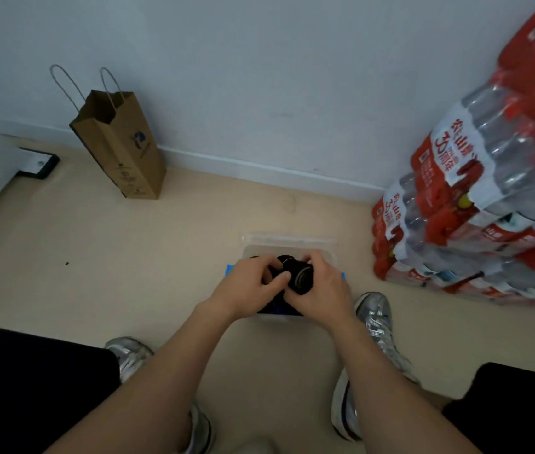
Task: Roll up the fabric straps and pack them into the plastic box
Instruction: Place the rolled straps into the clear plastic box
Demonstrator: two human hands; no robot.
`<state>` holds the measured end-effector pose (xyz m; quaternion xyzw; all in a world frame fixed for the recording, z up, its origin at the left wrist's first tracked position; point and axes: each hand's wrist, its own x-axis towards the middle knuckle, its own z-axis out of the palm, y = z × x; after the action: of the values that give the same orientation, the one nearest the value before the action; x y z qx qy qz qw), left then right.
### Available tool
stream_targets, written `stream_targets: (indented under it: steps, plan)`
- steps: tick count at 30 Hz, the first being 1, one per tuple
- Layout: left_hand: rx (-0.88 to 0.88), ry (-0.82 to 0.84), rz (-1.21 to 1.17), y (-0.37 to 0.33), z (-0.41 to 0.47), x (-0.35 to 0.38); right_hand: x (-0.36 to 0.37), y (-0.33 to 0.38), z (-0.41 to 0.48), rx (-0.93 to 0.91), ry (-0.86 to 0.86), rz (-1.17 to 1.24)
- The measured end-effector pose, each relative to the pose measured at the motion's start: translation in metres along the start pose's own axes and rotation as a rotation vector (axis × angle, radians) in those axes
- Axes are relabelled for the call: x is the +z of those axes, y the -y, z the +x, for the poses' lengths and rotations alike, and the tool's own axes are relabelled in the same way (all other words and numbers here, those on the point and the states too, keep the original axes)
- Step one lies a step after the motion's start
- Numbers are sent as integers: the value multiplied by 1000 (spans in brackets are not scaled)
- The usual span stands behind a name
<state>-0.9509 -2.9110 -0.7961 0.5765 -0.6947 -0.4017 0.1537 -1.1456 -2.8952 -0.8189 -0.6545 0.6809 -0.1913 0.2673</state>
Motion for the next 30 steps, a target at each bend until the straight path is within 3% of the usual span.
stream_targets:
  steps: [5, 9, 14, 18, 30]
  plan:
    - [49, 245, 434, -9, 6, 48, -17, -44, -1, 93, -183, 36]
    - [54, 342, 545, -10, 15, 70, -15, -55, 5, 95, -111, 47]
    - [108, 343, 628, -7, 30, 84, -6, -59, 6, 24, -100, 114]
    - [6, 403, 591, 1, 39, 94, -1, -60, 10, 48, -171, 28]
    - [-32, 499, 472, 4, 48, 84, 8, -44, 36, 43, 63, -507]
